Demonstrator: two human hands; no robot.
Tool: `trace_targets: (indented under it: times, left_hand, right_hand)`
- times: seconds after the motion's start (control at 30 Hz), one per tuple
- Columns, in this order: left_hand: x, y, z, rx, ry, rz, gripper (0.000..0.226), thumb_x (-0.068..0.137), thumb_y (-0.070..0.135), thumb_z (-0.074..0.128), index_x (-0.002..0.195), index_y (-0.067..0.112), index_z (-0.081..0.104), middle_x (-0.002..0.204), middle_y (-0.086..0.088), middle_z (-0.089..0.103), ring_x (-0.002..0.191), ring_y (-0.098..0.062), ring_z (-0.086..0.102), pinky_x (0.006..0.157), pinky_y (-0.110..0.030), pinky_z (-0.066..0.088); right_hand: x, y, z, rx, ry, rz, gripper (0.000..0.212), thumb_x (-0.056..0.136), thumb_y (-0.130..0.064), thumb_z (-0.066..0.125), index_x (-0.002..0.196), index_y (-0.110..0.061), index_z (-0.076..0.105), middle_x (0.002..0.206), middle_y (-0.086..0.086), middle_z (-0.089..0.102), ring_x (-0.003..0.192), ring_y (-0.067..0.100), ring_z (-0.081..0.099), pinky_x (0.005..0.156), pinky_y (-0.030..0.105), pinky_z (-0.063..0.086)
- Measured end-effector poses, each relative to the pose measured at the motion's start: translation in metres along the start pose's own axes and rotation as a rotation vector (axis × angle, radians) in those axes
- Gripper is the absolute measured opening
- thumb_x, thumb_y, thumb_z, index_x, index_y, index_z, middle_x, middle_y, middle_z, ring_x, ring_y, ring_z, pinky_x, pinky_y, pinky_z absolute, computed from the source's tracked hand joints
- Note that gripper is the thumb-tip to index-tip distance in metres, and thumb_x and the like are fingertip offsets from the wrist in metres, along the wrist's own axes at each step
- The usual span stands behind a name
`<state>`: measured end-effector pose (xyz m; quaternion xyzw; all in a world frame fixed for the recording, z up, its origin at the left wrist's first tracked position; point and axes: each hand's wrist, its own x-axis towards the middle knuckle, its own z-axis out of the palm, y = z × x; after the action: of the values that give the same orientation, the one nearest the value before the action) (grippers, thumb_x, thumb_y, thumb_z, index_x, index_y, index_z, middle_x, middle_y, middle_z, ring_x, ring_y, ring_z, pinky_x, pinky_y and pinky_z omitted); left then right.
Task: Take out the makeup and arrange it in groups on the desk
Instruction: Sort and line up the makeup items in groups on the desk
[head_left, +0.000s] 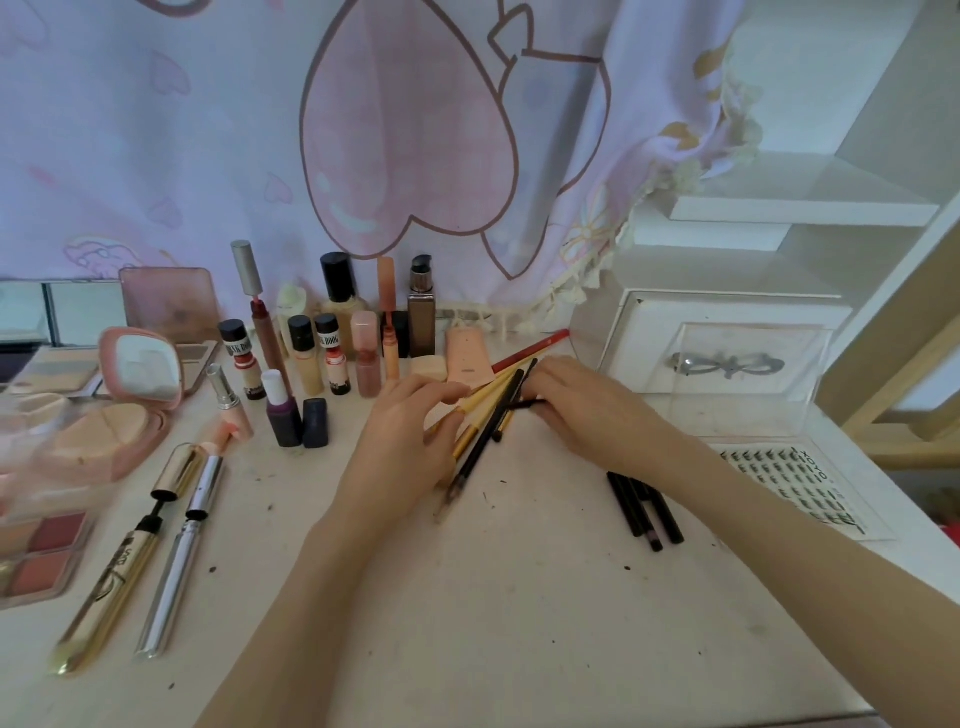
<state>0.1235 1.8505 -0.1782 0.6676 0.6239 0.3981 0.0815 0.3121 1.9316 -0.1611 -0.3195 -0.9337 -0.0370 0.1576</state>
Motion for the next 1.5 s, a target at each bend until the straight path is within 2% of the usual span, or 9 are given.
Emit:
trace_targets:
  times: [0.1, 0.17, 0.23, 0.33, 0.47, 0.67, 0.97, 1.23, 1.5]
  left_hand:
    - [-0.001, 0.007, -0.001, -0.069, -0.018, -0.027, 0.033, 0.090, 0.024, 0.056, 0.123, 0.025, 0.055, 0.110, 0.014, 0.052, 0.101, -0.001, 0.042, 0.091, -0.024, 0.040]
    - [-0.004, 0.016, -0.001, -0.116, -0.058, -0.027, 0.047, 0.086, 0.035, 0.057, 0.132, 0.031, 0.044, 0.110, 0.017, 0.048, 0.099, 0.000, 0.043, 0.087, -0.023, 0.042]
    - [-0.007, 0.026, 0.000, -0.154, -0.124, -0.033, 0.055, 0.082, 0.042, 0.059, 0.132, 0.035, 0.037, 0.103, 0.020, 0.049, 0.090, 0.001, 0.047, 0.077, -0.014, 0.039]
    - [-0.010, 0.035, 0.005, -0.144, -0.176, -0.034, 0.032, 0.085, 0.039, 0.056, 0.114, 0.031, 0.046, 0.084, 0.017, 0.052, 0.075, 0.000, 0.050, 0.064, -0.012, 0.040]
    - [-0.011, 0.037, 0.003, -0.162, -0.099, -0.019, 0.007, 0.089, 0.028, 0.055, 0.093, 0.023, 0.051, 0.080, 0.006, 0.058, 0.071, -0.010, 0.054, 0.067, -0.021, 0.042]
    - [-0.012, 0.036, 0.001, -0.069, -0.063, 0.022, 0.015, 0.090, 0.029, 0.053, 0.104, 0.025, 0.057, 0.083, 0.019, 0.051, 0.070, -0.001, 0.048, 0.063, -0.005, 0.038]
    - [-0.013, 0.037, 0.009, -0.087, -0.136, 0.030, 0.023, 0.093, 0.030, 0.046, 0.111, 0.020, 0.059, 0.092, 0.008, 0.059, 0.072, -0.002, 0.052, 0.064, -0.013, 0.041]
    - [-0.015, 0.038, 0.012, -0.139, -0.115, 0.052, 0.017, 0.094, 0.026, 0.048, 0.101, 0.017, 0.061, 0.065, 0.017, 0.049, 0.065, 0.009, 0.050, 0.056, -0.007, 0.037]
    - [-0.008, 0.032, 0.000, -0.347, 0.037, -0.016, 0.017, 0.088, 0.037, 0.043, 0.100, 0.036, 0.055, 0.084, 0.017, 0.057, 0.078, 0.002, 0.054, 0.066, -0.009, 0.042]
  right_hand:
    - [-0.005, -0.010, -0.017, 0.559, 0.275, 0.400, 0.009, 0.093, -0.013, 0.052, 0.088, -0.020, 0.050, 0.085, -0.005, 0.057, 0.071, 0.006, 0.052, 0.067, 0.011, 0.040]
    - [-0.008, -0.019, -0.026, 1.064, 0.446, 0.563, 0.015, 0.093, -0.007, 0.051, 0.080, -0.014, 0.050, 0.085, 0.009, 0.065, 0.067, 0.012, 0.057, 0.065, 0.019, 0.048]
    - [-0.013, -0.029, -0.031, 1.542, 0.461, 0.604, 0.017, 0.092, -0.001, 0.049, 0.079, -0.008, 0.055, 0.082, 0.014, 0.066, 0.061, 0.013, 0.060, 0.060, 0.022, 0.051]
    - [-0.019, -0.042, -0.033, 1.764, 0.404, 0.638, 0.017, 0.090, 0.002, 0.049, 0.080, -0.006, 0.060, 0.078, 0.013, 0.067, 0.060, 0.014, 0.062, 0.059, 0.022, 0.053]
    - [-0.021, -0.051, -0.030, 1.783, 0.410, 0.671, 0.017, 0.089, 0.001, 0.050, 0.078, -0.008, 0.060, 0.076, 0.013, 0.067, 0.060, 0.017, 0.062, 0.059, 0.023, 0.053]
    - [-0.024, -0.049, -0.023, 1.743, 0.464, 0.764, 0.009, 0.089, -0.002, 0.054, 0.085, -0.006, 0.061, 0.080, 0.013, 0.064, 0.062, 0.015, 0.062, 0.059, 0.021, 0.053]
    - [-0.020, -0.058, -0.014, 1.693, 0.563, 0.674, 0.024, 0.098, -0.014, 0.039, 0.082, -0.007, 0.056, 0.074, 0.004, 0.065, 0.066, 0.012, 0.053, 0.057, 0.021, 0.041]
    - [-0.011, -0.066, -0.015, 1.653, 0.617, 0.658, 0.032, 0.100, -0.017, 0.036, 0.075, -0.011, 0.054, 0.067, 0.003, 0.058, 0.053, 0.010, 0.038, 0.052, 0.021, 0.033]
    - [-0.017, -0.056, -0.028, 1.159, 0.334, 0.591, 0.028, 0.099, -0.024, 0.041, 0.082, -0.022, 0.064, 0.059, 0.001, 0.046, 0.055, 0.014, 0.043, 0.055, 0.023, 0.040]
